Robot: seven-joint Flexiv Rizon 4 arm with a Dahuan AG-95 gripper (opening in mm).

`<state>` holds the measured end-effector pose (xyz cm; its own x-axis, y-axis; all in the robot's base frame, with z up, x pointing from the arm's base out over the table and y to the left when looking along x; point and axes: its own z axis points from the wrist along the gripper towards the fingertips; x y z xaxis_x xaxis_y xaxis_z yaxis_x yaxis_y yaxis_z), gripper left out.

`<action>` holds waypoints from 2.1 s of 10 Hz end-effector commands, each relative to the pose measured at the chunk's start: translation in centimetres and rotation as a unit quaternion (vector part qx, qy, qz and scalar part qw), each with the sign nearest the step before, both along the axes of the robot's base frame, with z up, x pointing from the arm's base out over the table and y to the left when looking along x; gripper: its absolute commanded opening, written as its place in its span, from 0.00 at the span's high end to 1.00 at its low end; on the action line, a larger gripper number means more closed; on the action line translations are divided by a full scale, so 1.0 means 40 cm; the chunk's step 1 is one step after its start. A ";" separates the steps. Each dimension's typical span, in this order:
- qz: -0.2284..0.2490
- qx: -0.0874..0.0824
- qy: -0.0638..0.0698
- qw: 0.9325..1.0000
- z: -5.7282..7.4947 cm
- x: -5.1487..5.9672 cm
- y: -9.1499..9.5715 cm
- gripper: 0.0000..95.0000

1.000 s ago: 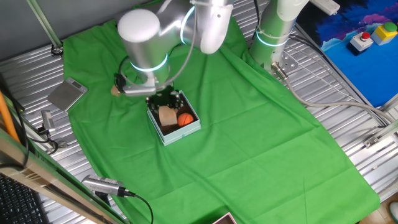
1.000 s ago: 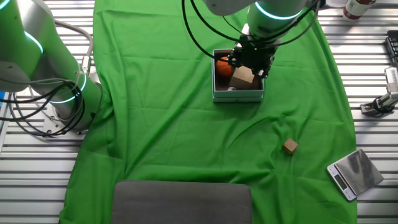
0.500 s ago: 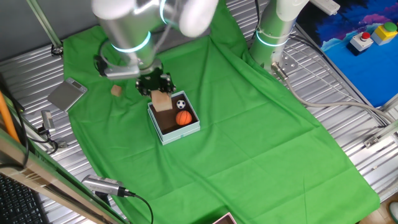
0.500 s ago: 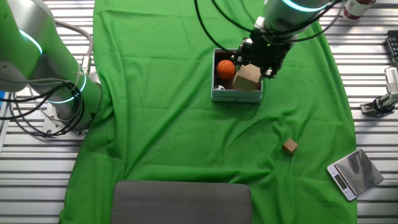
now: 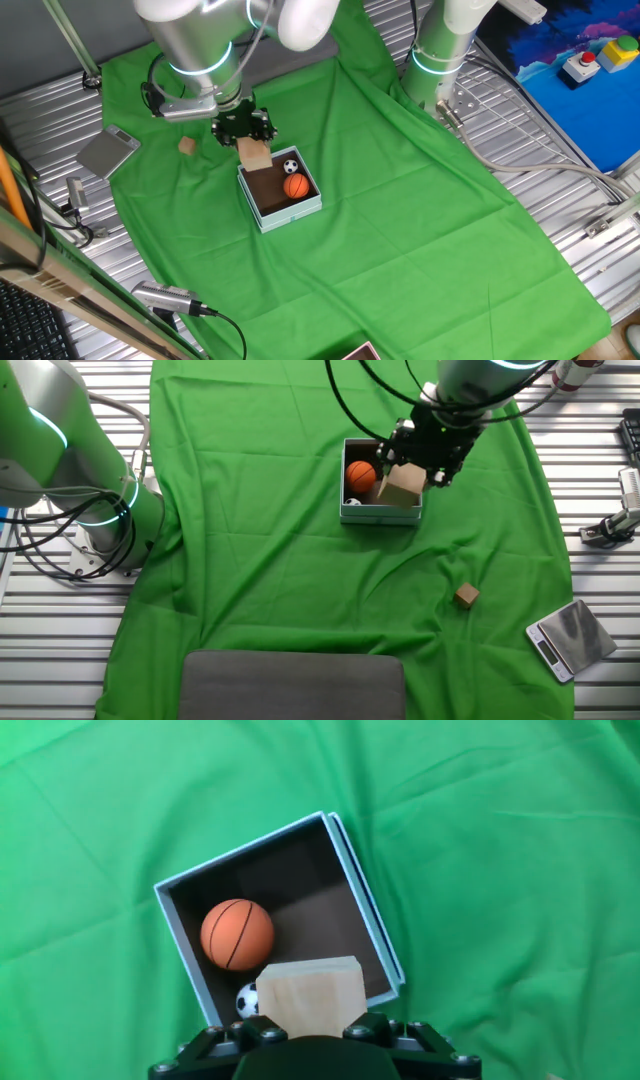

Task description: Take everything out of the gift box

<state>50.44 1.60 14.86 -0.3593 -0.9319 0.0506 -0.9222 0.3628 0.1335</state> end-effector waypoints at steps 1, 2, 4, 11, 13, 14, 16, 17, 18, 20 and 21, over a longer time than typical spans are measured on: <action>0.021 0.001 0.000 1.000 -0.015 0.009 -0.045 1.00; 0.026 -0.001 0.000 1.000 -0.024 0.010 -0.069 1.00; 0.031 0.005 -0.001 0.999 -0.028 0.011 -0.080 1.00; 0.006 -0.006 0.000 1.000 -0.028 0.011 -0.080 1.00; -0.018 -0.010 -0.001 1.000 -0.028 0.011 -0.080 1.00; -0.030 -0.012 -0.001 0.999 -0.028 0.011 -0.080 1.00; -0.049 -0.018 -0.002 0.999 -0.028 0.011 -0.080 1.00; -0.056 -0.019 -0.003 0.998 -0.028 0.011 -0.080 1.00; -0.062 -0.021 -0.003 0.998 -0.028 0.011 -0.080 1.00; -0.062 -0.022 -0.007 0.998 -0.029 0.011 -0.079 1.00; -0.058 -0.026 -0.009 0.998 -0.028 0.011 -0.080 1.00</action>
<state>51.03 -1.71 13.71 -0.4693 -0.8788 0.0860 -0.8744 0.4761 0.0939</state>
